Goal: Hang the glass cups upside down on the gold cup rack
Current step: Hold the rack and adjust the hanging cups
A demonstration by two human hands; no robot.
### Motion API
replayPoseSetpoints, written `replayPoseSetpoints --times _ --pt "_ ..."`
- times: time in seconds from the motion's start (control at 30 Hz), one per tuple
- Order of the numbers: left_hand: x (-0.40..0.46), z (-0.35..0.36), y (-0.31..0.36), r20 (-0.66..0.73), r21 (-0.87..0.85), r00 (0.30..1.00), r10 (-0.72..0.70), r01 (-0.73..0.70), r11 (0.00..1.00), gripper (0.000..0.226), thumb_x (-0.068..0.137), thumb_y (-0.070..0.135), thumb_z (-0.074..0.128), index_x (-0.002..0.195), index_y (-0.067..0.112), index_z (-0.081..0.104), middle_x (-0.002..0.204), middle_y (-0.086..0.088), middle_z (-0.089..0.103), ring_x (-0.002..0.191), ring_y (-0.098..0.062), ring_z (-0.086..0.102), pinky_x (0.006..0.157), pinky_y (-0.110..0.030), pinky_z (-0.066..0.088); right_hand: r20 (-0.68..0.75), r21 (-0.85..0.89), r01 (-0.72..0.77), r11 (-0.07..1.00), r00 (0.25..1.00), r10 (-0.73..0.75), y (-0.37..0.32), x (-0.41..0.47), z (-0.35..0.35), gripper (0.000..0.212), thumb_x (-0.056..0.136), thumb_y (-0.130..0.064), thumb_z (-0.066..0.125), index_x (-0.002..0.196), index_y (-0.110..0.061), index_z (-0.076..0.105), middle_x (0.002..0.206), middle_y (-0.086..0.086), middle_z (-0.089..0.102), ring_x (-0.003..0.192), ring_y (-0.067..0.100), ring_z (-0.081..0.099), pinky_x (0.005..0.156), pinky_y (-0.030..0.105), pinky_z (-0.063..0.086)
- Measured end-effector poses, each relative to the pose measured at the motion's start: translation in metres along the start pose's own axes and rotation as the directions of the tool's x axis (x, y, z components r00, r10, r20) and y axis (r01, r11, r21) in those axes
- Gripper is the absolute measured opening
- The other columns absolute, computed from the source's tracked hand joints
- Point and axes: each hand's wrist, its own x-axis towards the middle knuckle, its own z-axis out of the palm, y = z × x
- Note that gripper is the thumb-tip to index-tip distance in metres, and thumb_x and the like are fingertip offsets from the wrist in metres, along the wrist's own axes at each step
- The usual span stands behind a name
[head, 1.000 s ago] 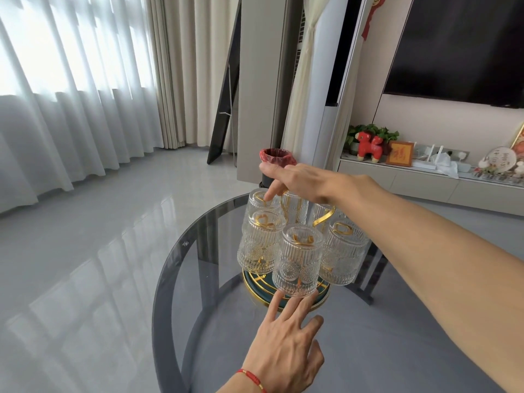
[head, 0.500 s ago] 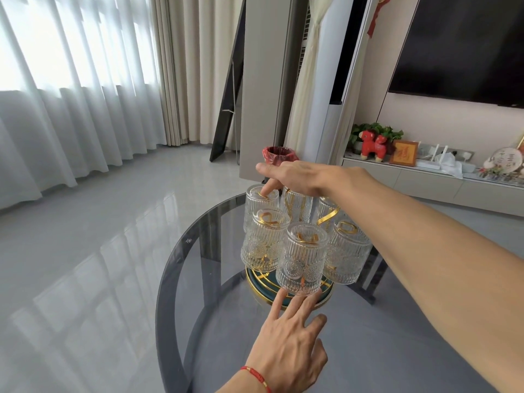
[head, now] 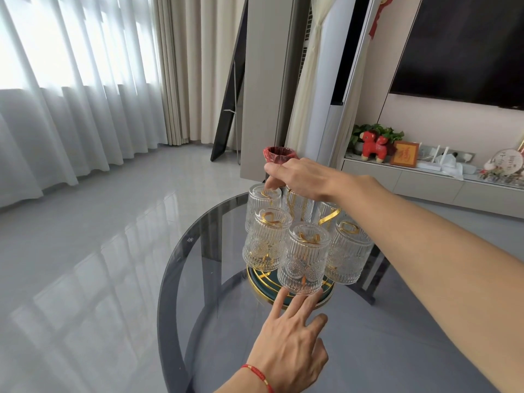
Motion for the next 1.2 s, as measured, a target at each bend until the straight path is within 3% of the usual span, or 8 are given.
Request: replayPoseSetpoints --times 0.2,0.27,0.33,0.5,0.6,0.73,0.93,1.2 --pt "-0.001 0.001 0.0 -0.015 -0.019 1.0 -0.006 0.006 1.0 0.041 0.086 0.038 0.051 0.122 0.025 0.067 0.156 -0.005 0.047 0.14 -0.024 0.046 0.12 -0.059 0.027 0.022 -0.016 0.001 1.0 1.0 -0.001 -0.001 -0.007 0.001 0.073 0.104 -0.066 0.023 0.128 -0.018 0.073 0.132 0.0 0.071 0.124 0.019 0.062 0.114 0.048 0.04" --pt "-0.001 0.001 0.0 -0.012 -0.022 1.0 -0.005 0.005 1.0 0.041 0.087 0.038 0.05 0.122 0.025 0.066 0.156 -0.006 0.048 0.14 -0.024 0.045 0.119 -0.06 0.028 -0.034 -0.045 0.037 0.998 0.999 -0.038 -0.003 -0.014 0.001 0.065 0.105 -0.061 0.031 0.121 -0.016 0.075 0.115 0.0 0.073 0.105 0.016 0.064 0.094 0.041 0.046" --pt "-0.001 0.001 0.0 -0.011 -0.028 1.0 -0.002 0.002 1.0 0.041 0.088 0.039 0.048 0.123 0.024 0.066 0.156 -0.006 0.047 0.141 -0.025 0.044 0.119 -0.06 0.029 -0.174 -0.088 0.114 0.99 0.976 -0.128 -0.006 -0.025 0.003 0.043 0.105 -0.046 0.046 0.109 -0.015 0.076 0.096 -0.004 0.07 0.089 0.014 0.064 0.081 0.036 0.045" --pt "-0.001 0.004 0.0 -0.019 -0.024 1.0 0.004 -0.004 1.0 0.04 0.089 0.038 0.046 0.122 0.023 0.064 0.158 -0.007 0.043 0.144 -0.026 0.039 0.122 -0.058 0.022 -0.578 -0.245 0.128 0.961 0.777 -0.251 -0.014 -0.071 0.032 0.018 0.096 -0.024 0.058 0.095 -0.018 0.075 0.092 -0.003 0.072 0.087 0.018 0.065 0.081 0.04 0.056" --pt "-0.002 0.004 0.0 -0.021 -0.035 1.0 0.002 -0.003 0.999 0.039 0.09 0.037 0.046 0.121 0.022 0.063 0.158 -0.008 0.042 0.143 -0.025 0.038 0.124 -0.056 0.018 -0.466 -0.263 0.049 0.964 0.868 -0.171 -0.02 -0.096 0.054 0.035 0.096 -0.039 0.053 0.12 -0.021 0.071 0.112 0.0 0.072 0.107 0.02 0.065 0.097 0.044 0.05" --pt "-0.002 0.002 0.0 -0.026 -0.044 1.0 0.011 -0.012 0.999 0.039 0.09 0.036 0.046 0.121 0.021 0.062 0.155 -0.007 0.043 0.141 -0.026 0.038 0.123 -0.055 0.018 -0.265 -0.408 -0.047 0.912 0.962 -0.069 -0.022 -0.107 0.075 0.063 0.096 -0.063 0.035 0.153 -0.035 0.043 0.146 0.002 0.057 0.138 0.023 0.049 0.121 0.052 0.026" --pt "0.0 0.001 -0.001 -0.025 -0.057 0.999 0.026 -0.027 0.998 0.038 0.089 0.034 0.046 0.121 0.021 0.062 0.15 -0.002 0.046 0.145 -0.025 0.032 0.122 -0.055 0.018 -0.223 -0.404 -0.028 0.914 0.972 -0.069 -0.022 -0.108 0.087 0.072 0.093 -0.067 0.035 0.161 -0.042 0.027 0.159 0.009 0.041 0.148 0.024 0.04 0.125 0.061 0.013" --pt "-0.001 0.006 -0.002 -0.049 -0.079 0.998 0.027 -0.031 0.996 0.04 0.089 0.033 0.045 0.124 0.022 0.062 0.134 0.0 0.053 0.128 -0.022 0.043 0.118 -0.051 0.026 -0.237 -0.443 0.013 0.896 0.963 -0.132 -0.03 -0.108 0.093 0.074 0.091 -0.059 0.042 0.161 -0.039 0.031 0.156 0.012 0.04 0.146 0.026 0.041 0.125 0.064 0.01"
